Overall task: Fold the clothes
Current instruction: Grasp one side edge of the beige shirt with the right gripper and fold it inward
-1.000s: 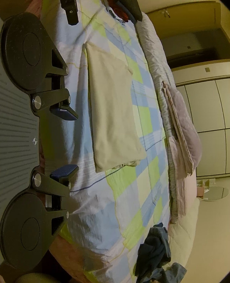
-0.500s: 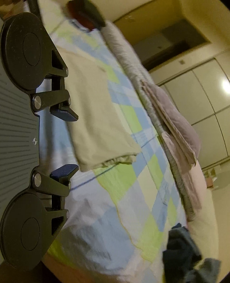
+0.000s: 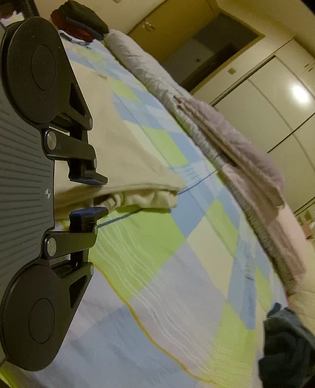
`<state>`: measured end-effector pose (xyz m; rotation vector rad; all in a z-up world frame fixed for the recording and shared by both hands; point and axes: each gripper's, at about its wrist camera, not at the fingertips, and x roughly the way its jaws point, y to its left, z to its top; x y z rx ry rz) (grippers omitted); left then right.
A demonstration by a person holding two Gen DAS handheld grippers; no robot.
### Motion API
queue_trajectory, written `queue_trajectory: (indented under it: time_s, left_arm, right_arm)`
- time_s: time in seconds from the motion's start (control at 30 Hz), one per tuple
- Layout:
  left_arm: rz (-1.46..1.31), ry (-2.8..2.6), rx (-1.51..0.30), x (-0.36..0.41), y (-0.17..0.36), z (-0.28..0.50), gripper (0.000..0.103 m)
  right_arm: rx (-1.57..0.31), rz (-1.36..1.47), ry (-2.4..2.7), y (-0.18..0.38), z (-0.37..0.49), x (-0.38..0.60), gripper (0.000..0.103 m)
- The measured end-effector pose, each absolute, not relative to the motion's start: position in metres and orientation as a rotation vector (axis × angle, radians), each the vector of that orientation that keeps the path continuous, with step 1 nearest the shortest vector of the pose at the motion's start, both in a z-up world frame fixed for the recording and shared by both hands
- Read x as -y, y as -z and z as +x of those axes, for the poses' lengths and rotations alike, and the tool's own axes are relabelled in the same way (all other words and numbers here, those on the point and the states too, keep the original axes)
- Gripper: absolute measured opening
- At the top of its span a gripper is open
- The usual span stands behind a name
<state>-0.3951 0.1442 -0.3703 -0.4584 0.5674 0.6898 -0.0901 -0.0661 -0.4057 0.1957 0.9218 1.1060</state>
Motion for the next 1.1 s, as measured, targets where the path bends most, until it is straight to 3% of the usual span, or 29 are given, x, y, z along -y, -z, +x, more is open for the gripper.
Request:
queue_trajectory:
  time_s: [0.03,0.07,0.3,0.33,0.43,0.5,0.57,0.7,0.93,0.97,1.1]
  left_arm:
    - [-0.454,-0.679,-0.570,-0.147,0.373,-0.392,0.037]
    - [-0.451,-0.672,-0.575,-0.149,0.375,-0.390,0.037]
    - [-0.512,-0.681,-0.573,-0.173,0.387,-0.399,0.033]
    - [-0.528,-0.677,-0.560,-0.177,0.386,-0.403,0.033]
    - [-0.583,-0.662,-0.525,-0.191,0.385,-0.412,0.033]
    - [-0.635,-0.648,-0.505,-0.204,0.387,-0.417,0.032]
    - [-0.677,-0.625,-0.485,-0.215,0.391,-0.420,0.032]
    - [-0.781,-0.571,-0.451,-0.238,0.401,-0.427,0.028]
    - [-0.888,-0.514,-0.420,-0.259,0.417,-0.429,0.028]
    - [-0.890,-0.512,-0.415,-0.259,0.419,-0.430,0.028]
    - [-0.889,-0.512,-0.420,-0.259,0.423,-0.428,0.027]
  right_arm:
    - [-0.925,0.183,-1.115,0.407,-0.089,0.065,0.004]
    - [-0.924,0.176,-1.124,0.408,-0.088,0.066,0.001]
    - [-1.014,0.212,-1.146,0.409,-0.071,0.068,0.003]
    - [-1.014,0.237,-1.156,0.406,-0.067,0.070,0.012]
    - [-1.019,0.326,-1.179,0.401,-0.053,0.073,0.065]
    - [-1.044,0.372,-1.197,0.404,-0.043,0.070,0.065]
    - [-1.103,0.393,-1.205,0.412,-0.033,0.061,0.064]
    - [-1.188,0.332,-1.229,0.419,-0.020,0.038,0.044]
    - [-1.282,0.299,-1.302,0.430,-0.003,0.011,0.041]
    - [-1.288,0.297,-1.304,0.433,-0.001,0.010,0.031]
    - [-1.318,0.286,-1.296,0.439,0.000,0.006,0.019]
